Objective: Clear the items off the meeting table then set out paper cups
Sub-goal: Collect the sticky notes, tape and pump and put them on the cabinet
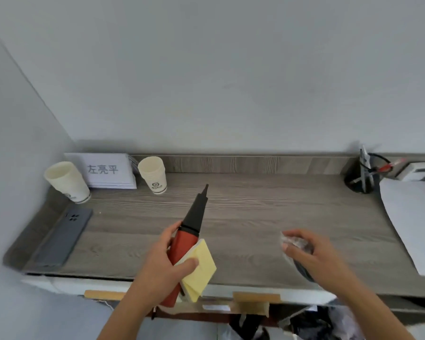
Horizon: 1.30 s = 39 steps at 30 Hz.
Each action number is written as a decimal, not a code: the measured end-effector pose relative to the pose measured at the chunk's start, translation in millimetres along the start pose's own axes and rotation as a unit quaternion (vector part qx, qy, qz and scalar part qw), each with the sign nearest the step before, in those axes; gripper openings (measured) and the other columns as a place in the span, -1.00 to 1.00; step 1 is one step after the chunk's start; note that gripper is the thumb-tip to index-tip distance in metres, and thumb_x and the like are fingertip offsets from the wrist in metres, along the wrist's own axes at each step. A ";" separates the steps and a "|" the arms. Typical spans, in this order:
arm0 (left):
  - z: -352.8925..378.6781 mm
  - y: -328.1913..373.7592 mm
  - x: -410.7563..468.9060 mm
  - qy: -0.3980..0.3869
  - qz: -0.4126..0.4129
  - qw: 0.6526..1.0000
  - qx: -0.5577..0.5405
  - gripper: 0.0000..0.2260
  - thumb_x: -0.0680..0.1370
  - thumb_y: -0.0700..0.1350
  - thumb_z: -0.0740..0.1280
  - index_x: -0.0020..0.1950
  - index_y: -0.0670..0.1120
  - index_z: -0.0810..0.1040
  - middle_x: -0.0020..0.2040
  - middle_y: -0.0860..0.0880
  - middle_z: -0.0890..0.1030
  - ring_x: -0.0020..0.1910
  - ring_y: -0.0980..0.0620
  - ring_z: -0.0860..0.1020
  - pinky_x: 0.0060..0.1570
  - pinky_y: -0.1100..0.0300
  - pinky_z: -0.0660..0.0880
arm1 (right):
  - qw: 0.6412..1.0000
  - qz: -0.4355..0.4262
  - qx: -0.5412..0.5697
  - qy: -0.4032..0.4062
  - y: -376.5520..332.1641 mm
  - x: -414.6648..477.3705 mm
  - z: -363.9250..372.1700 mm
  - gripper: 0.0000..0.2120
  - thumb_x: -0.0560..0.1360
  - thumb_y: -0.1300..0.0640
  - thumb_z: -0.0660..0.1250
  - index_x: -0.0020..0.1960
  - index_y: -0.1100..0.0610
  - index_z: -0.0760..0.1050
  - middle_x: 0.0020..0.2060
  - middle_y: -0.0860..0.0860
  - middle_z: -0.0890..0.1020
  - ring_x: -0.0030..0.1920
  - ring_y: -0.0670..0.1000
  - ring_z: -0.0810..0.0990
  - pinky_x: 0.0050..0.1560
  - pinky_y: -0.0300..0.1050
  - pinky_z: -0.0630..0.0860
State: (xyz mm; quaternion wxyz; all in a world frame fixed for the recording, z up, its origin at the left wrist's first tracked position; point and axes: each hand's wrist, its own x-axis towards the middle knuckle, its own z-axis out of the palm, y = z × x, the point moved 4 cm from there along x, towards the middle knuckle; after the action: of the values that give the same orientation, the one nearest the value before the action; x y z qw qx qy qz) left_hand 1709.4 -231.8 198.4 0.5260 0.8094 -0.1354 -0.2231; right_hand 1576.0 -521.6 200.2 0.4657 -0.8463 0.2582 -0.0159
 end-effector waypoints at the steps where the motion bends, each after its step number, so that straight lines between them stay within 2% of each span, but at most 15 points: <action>1: 1.7 -1.5 10.4 0.007 -0.007 1.000 0.000 -0.33 0.39 -0.13 0.52 0.29 0.39 0.31 0.08 0.12 0.58 -0.09 0.21 0.64 -0.20 0.27 0.58 | 1.000 -0.018 -0.015 0.002 -3.6 24.1 -1.8 -0.76 0.50 0.02 0.40 0.16 -0.03 0.55 -0.11 -0.12 0.62 -0.19 -0.15 0.57 -0.22 -0.29 0.45; 5: -0.2 -1.0 35.9 0.059 -0.045 0.997 -0.024 -0.34 0.40 -0.18 0.53 0.33 0.32 0.33 0.10 0.10 0.59 -0.09 0.21 0.64 -0.23 0.32 0.58 | 0.989 -0.070 -0.127 0.009 -22.9 125.8 2.7 -0.66 0.51 0.01 0.38 0.27 0.03 0.52 0.13 -0.01 0.63 0.03 -0.03 0.59 -0.02 -0.19 0.44; 9: -7.4 0.5 53.2 0.118 -0.057 0.990 -0.045 -0.36 0.40 -0.19 0.53 0.16 0.46 0.35 0.06 0.14 0.59 -0.11 0.27 0.63 -0.29 0.39 0.56 | 0.944 -0.141 -0.294 0.050 -39.1 214.0 19.8 -0.59 0.52 -0.08 0.30 0.33 0.02 0.43 0.20 0.06 0.56 0.21 0.13 0.52 0.06 0.02 0.50; 12: -11.1 -5.0 55.0 0.157 -0.081 0.982 -0.062 -0.36 0.39 -0.15 0.55 0.12 0.52 0.36 0.08 0.17 0.59 -0.08 0.21 0.65 -0.25 0.31 0.58 | 0.912 -0.160 -0.376 0.040 -33.2 247.7 37.9 -0.45 0.49 -0.20 0.29 0.39 0.04 0.38 0.27 0.08 0.49 0.27 0.16 0.42 0.10 0.11 0.51; 15: -13.1 -7.1 65.4 0.170 -0.099 0.976 -0.093 -0.36 0.38 -0.13 0.55 0.24 0.41 0.36 0.15 0.10 0.62 0.00 0.10 0.65 -0.12 0.19 0.56 | 0.885 -0.140 -0.443 -0.017 -10.2 256.1 53.4 -0.26 0.45 -0.41 0.10 0.48 0.01 0.27 0.39 0.05 0.37 0.38 0.14 0.30 0.29 0.16 0.35; 18: -13.8 -0.3 90.5 0.163 -0.099 0.975 -0.116 -0.32 0.30 -0.10 0.57 0.32 0.25 0.39 0.11 0.04 0.66 0.00 0.03 0.67 -0.08 0.13 0.58 | 0.883 -0.142 -0.446 -0.027 -12.4 247.2 58.5 -0.22 0.45 -0.45 0.02 0.52 -0.02 0.19 0.51 0.04 0.24 0.52 0.14 0.11 0.47 0.26 0.07; 20: -11.7 11.1 111.6 0.145 -0.088 0.977 -0.131 -0.33 0.25 -0.10 0.53 0.30 0.21 0.42 0.06 -0.01 0.69 0.00 -0.03 0.67 -0.04 0.06 0.61 | 0.908 -0.189 -0.371 0.042 -32.2 228.3 53.8 -0.28 0.45 -0.42 0.03 0.45 -0.03 0.33 0.50 0.04 0.30 0.54 0.12 0.15 0.48 0.26 0.02; 22: -7.2 21.3 135.2 0.123 -0.066 0.980 -0.144 -0.35 0.25 -0.12 0.52 0.29 0.19 0.44 0.04 -0.02 0.70 -0.02 -0.04 0.68 -0.08 0.09 0.61 | 0.955 -0.212 -0.199 0.057 -52.2 204.9 50.8 -0.38 0.45 -0.42 0.09 0.36 -0.10 0.43 0.40 -0.10 0.43 0.46 -0.05 0.31 0.45 0.11 0.27; 24: 1.5 31.2 158.3 0.095 -0.045 0.983 -0.151 -0.39 0.26 -0.13 0.51 0.27 0.17 0.46 0.03 -0.03 0.71 -0.05 -0.03 0.68 -0.13 0.15 0.60 | 0.989 -0.130 0.023 -0.072 -68.0 186.7 59.0 -0.46 0.40 -0.41 0.24 0.30 -0.19 0.43 0.26 -0.23 0.52 0.24 -0.32 0.47 0.16 -0.28 0.48; 26: 13.9 39.0 179.3 0.061 -0.026 0.986 -0.156 -0.40 0.28 -0.13 0.50 0.29 0.10 0.46 0.03 -0.06 0.70 -0.10 0.01 0.67 -0.18 0.19 0.59 | 0.967 -0.022 0.193 -0.167 -73.7 178.8 72.1 -0.55 0.41 -0.09 0.44 0.25 0.01 0.52 0.05 -0.11 0.66 -0.06 -0.30 0.62 -0.19 -0.39 0.52; 27: 21.4 42.4 188.5 0.042 -0.019 0.986 -0.161 -0.41 0.29 -0.12 0.50 0.30 0.05 0.46 0.03 -0.07 0.70 -0.13 0.03 0.67 -0.21 0.21 0.58 | 0.958 0.016 0.236 -0.164 -70.5 180.3 74.4 -0.65 0.44 0.12 0.46 0.21 0.15 0.56 -0.07 -0.04 0.70 -0.20 -0.25 0.65 -0.30 -0.40 0.50; 29: 35.4 46.0 202.6 0.015 -0.019 0.982 -0.186 -0.49 0.38 -0.03 0.53 0.30 0.01 0.48 0.00 -0.07 0.71 -0.17 0.06 0.66 -0.25 0.26 0.56 | 0.951 0.056 0.274 -0.133 -64.8 181.0 69.6 -0.78 0.47 0.34 0.41 0.11 0.28 0.58 -0.30 -0.03 0.71 -0.38 -0.20 0.62 -0.43 -0.41 0.44; 32: 48.5 40.3 220.2 0.021 -0.029 0.977 -0.210 -0.69 0.55 -0.04 0.32 0.30 0.07 0.49 -0.07 -0.06 0.70 -0.27 0.08 0.65 -0.35 0.26 0.56 | 0.944 0.094 0.309 -0.066 -42.4 180.4 47.5 -0.86 0.46 0.35 0.41 0.03 0.28 0.58 -0.40 -0.02 0.67 -0.47 -0.15 0.53 -0.50 -0.32 0.37; 35: 62.8 34.6 230.5 0.020 0.002 0.985 -0.170 -0.51 0.57 -0.29 0.27 0.42 0.12 0.35 0.06 0.00 0.64 -0.18 0.13 0.63 -0.26 0.26 0.57 | 0.926 0.141 0.344 0.068 -3.8 180.3 5.6 -0.91 0.48 0.33 0.38 -0.02 0.25 0.57 -0.42 0.01 0.66 -0.46 -0.13 0.55 -0.52 -0.31 0.40; 39: 82.3 43.7 242.6 -0.018 0.057 0.993 -0.106 -0.38 0.51 -0.22 0.39 0.37 0.35 0.28 0.21 0.23 0.54 0.12 0.33 0.54 -0.04 0.49 0.51 | 0.907 0.213 0.310 0.192 57.6 179.3 -35.1 -0.88 0.53 0.31 0.32 0.04 0.17 0.55 -0.39 -0.01 0.69 -0.42 -0.11 0.61 -0.39 -0.21 0.52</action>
State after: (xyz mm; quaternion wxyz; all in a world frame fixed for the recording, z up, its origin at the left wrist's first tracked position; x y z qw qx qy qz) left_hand 1878.2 -425.0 156.5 0.6180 0.7361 -0.1663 -0.2205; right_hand 1697.6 -654.9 135.9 0.6382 -0.5650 0.4986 -0.1579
